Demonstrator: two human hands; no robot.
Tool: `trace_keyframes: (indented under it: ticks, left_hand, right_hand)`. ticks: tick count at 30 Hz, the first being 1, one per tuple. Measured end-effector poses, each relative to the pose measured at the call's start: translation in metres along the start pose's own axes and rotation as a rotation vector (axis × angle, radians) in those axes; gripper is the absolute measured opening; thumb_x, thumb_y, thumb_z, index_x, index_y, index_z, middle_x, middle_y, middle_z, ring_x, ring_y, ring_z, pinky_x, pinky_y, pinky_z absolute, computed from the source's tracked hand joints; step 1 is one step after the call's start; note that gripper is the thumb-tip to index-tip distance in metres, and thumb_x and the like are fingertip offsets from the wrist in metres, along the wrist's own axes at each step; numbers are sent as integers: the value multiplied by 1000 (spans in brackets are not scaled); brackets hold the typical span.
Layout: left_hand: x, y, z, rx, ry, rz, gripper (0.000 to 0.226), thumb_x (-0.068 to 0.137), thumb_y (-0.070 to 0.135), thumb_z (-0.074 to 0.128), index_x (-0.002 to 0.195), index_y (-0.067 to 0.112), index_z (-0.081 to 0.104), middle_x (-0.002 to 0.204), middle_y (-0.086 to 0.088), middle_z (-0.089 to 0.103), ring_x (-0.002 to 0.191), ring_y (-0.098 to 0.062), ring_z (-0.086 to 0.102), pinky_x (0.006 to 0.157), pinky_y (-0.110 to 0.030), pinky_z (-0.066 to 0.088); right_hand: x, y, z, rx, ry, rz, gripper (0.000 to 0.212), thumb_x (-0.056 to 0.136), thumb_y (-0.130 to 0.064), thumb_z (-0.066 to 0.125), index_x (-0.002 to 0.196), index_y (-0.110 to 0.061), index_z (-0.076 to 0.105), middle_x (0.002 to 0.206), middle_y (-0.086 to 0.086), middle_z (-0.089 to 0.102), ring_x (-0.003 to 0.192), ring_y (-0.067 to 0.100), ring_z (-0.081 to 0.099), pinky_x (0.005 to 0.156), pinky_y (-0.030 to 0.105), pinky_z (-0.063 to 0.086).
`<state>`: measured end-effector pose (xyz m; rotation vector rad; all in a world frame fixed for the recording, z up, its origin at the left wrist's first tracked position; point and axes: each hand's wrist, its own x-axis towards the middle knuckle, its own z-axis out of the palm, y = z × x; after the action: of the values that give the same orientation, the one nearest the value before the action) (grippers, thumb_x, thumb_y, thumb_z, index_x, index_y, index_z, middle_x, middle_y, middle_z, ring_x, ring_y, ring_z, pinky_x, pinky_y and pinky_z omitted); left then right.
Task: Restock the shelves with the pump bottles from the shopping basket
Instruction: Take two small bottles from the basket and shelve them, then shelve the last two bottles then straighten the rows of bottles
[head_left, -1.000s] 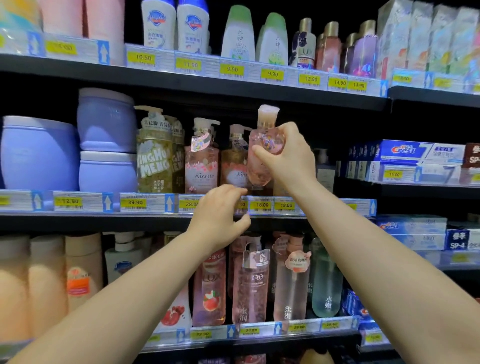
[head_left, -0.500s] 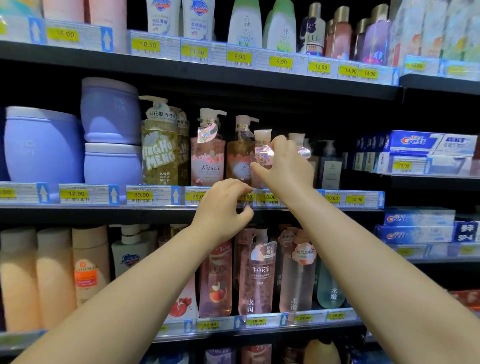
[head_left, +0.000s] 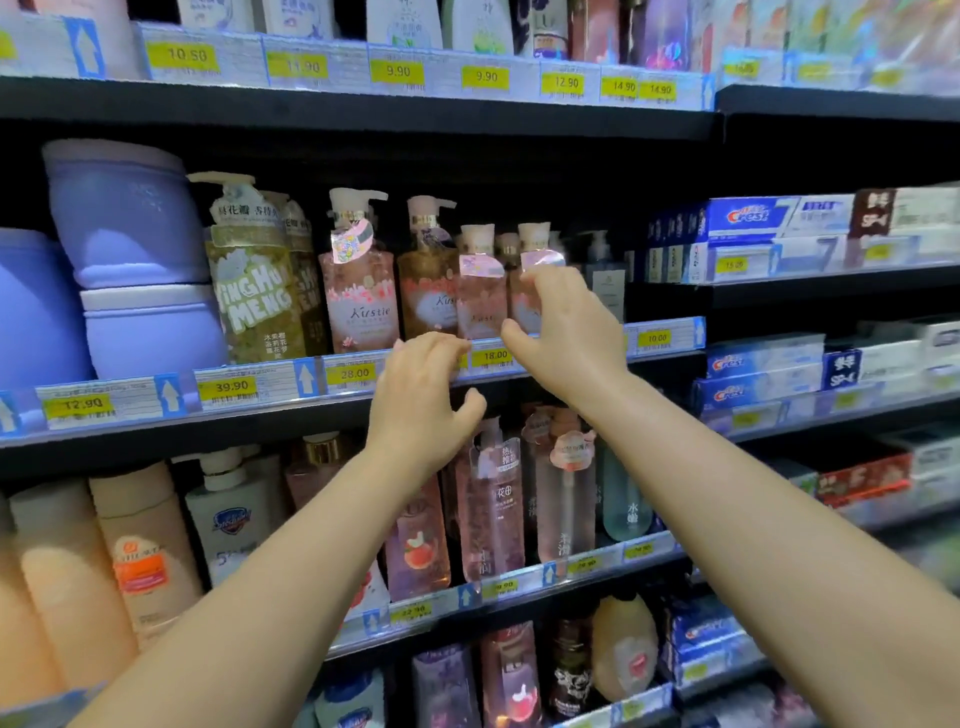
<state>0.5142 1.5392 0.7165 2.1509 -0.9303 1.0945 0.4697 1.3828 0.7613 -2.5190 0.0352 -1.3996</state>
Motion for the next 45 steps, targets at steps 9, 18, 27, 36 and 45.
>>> trace_keyframes:
  ticks: [9,18,27,36,45]
  left_hand:
    - [-102,64,99,-92,-345,16,70,77,26,65,141,15,38,152,-9,27,142,-28,19,115,-51,13]
    - [-249,192,187,-80,-794,11,81,77,39,65,145,20,24,154,-6,18,143,-26,14,113,-51,17]
    - [-405,359,237,-210,-1056,-234,72,73,38,64,137,14,40,143,-9,39,131,-26,37,105,-38,33]
    - [-468,433,268,-192,-1170,-499,64,73,32,67,132,16,45,135,-5,44,126,-24,43,100,-33,36]
    - [-461,444,395,-255,-1212,-740,63,77,34,69,131,15,43,132,-6,45,123,-25,43,102,-36,38]
  right_hand:
    - [-165,86,-23,-212,-240,234,57,80,-35,64,133,-25,46,149,0,34,140,27,22,108,50,25]
    - [-373,181,-87,-362,-581,534,60,79,-39,62,134,-28,43,147,-1,37,139,25,25,110,45,26]
    - [-530,281,-196,-208,-865,774,61,82,-35,60,138,-24,39,142,1,40,132,26,33,104,43,35]
    - [-610,355,-233,-160,-1075,888,58,81,-33,61,135,-24,42,133,2,48,118,28,45,93,37,40]
    - [-605,469,-175,-87,-1334,852,52,82,-30,58,131,-22,42,128,7,49,115,32,47,93,40,45]
